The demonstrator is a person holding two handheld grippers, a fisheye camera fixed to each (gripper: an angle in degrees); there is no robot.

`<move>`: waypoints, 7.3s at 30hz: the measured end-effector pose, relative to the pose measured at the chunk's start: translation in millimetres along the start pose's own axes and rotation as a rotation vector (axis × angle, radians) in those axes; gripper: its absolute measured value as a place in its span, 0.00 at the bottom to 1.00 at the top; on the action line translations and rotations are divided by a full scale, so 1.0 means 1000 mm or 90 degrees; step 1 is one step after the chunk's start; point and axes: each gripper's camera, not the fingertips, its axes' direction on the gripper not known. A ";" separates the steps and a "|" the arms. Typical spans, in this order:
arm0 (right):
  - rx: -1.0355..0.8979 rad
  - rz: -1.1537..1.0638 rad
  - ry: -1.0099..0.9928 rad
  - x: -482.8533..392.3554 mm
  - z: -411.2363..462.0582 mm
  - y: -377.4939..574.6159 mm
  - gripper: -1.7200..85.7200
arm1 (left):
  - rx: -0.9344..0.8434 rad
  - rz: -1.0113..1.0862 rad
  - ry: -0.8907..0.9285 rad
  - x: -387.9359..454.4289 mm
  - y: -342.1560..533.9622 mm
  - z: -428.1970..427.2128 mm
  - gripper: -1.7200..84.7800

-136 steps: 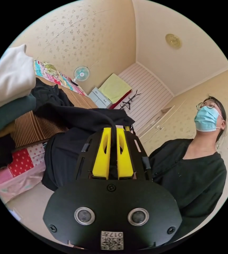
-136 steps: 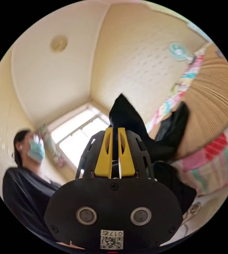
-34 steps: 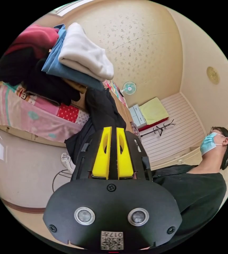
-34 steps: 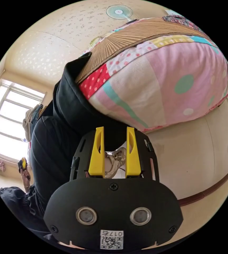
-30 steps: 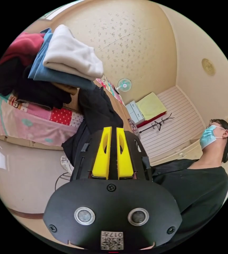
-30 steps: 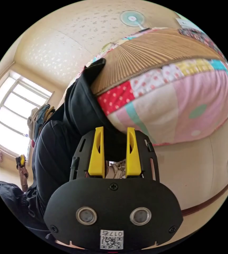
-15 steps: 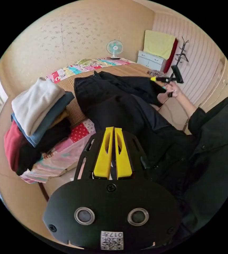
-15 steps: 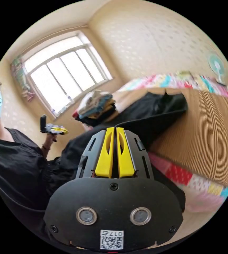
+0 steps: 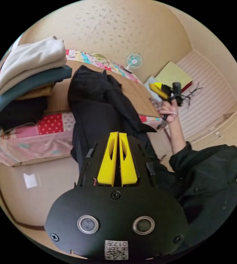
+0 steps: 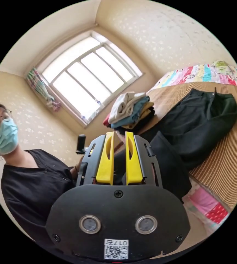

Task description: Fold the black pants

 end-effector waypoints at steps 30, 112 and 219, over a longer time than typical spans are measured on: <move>0.208 0.154 -0.030 0.028 -0.105 0.203 0.06 | -0.025 -0.265 0.370 -0.102 -0.082 -0.132 0.01; -0.149 0.137 0.287 0.070 0.204 0.142 0.11 | -0.026 -0.240 0.129 -0.099 -0.073 -0.199 0.15; -0.289 0.215 -0.032 -0.012 0.047 0.233 0.11 | -0.180 -0.225 0.249 -0.046 -0.077 -0.200 0.11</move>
